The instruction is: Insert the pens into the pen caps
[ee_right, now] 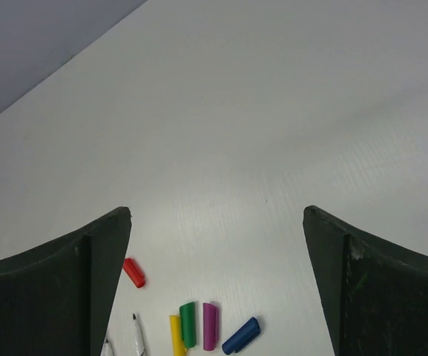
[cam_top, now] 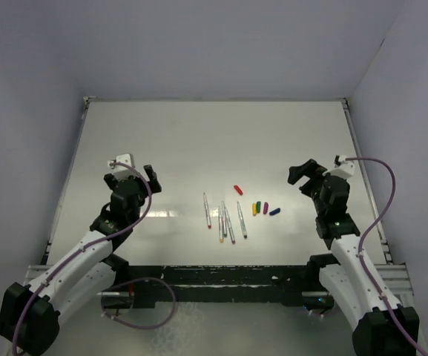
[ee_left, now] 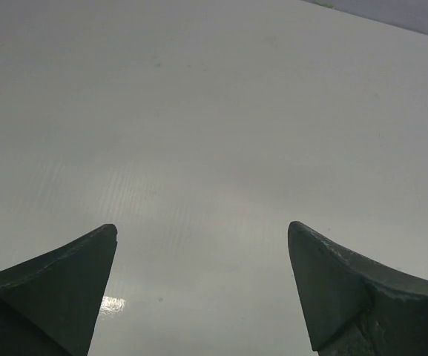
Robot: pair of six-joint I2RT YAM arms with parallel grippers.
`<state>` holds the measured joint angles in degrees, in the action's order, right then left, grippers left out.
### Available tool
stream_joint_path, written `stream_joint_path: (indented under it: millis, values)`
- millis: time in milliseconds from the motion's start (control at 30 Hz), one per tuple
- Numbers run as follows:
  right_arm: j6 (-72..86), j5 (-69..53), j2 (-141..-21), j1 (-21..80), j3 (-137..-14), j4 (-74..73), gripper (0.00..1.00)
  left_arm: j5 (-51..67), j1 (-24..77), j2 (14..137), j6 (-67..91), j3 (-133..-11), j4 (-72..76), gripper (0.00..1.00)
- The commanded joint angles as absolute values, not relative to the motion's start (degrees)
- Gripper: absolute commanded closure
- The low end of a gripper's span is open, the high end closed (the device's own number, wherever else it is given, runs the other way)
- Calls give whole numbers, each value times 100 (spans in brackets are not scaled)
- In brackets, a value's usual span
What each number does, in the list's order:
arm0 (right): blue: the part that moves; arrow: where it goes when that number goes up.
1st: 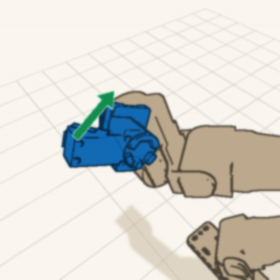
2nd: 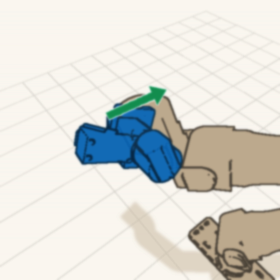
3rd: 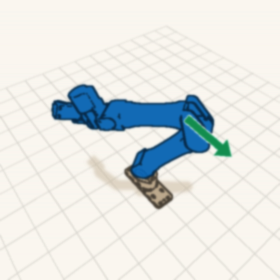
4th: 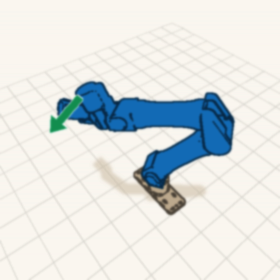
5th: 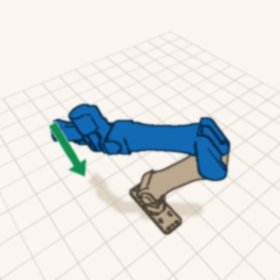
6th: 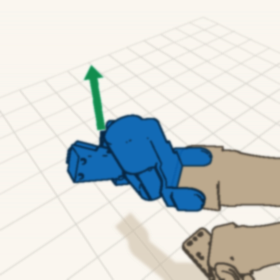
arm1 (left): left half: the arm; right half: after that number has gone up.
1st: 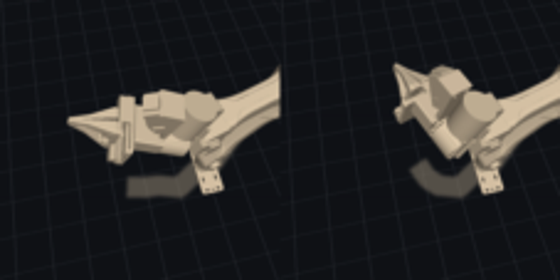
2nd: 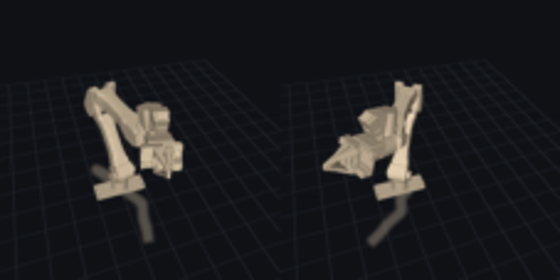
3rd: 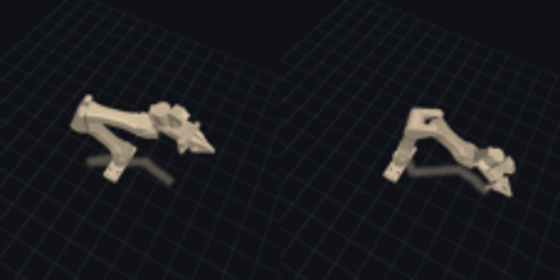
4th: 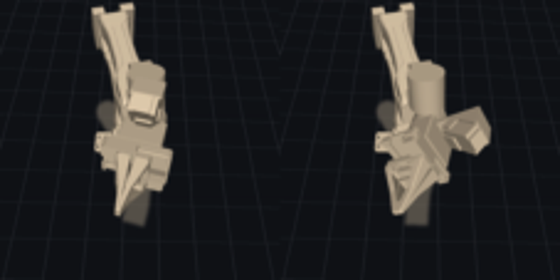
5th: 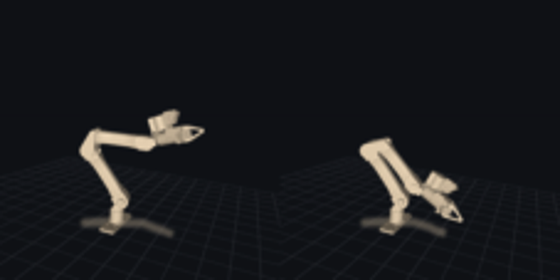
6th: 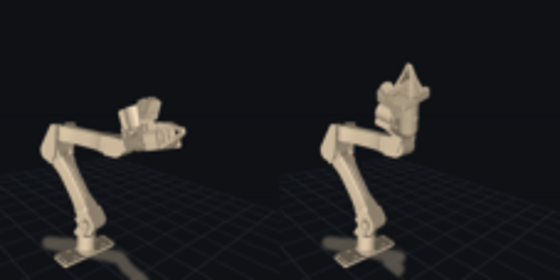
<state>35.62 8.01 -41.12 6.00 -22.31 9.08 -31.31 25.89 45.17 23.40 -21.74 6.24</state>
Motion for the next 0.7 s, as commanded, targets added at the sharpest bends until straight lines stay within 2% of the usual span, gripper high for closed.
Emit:
stream_joint_path:
  millis: [0,433,667]
  values:
    - [3575,1152,-4014,598,-2279,801,0,-3121,2575,4464,2359,-2314,806,1]
    - [3692,976,-4022,597,-2205,959,0,-2584,2575,4498,2299,-2505,892,1]
    - [3372,969,-4051,598,-2343,766,0,-971,2575,5381,1881,-3273,563,1]
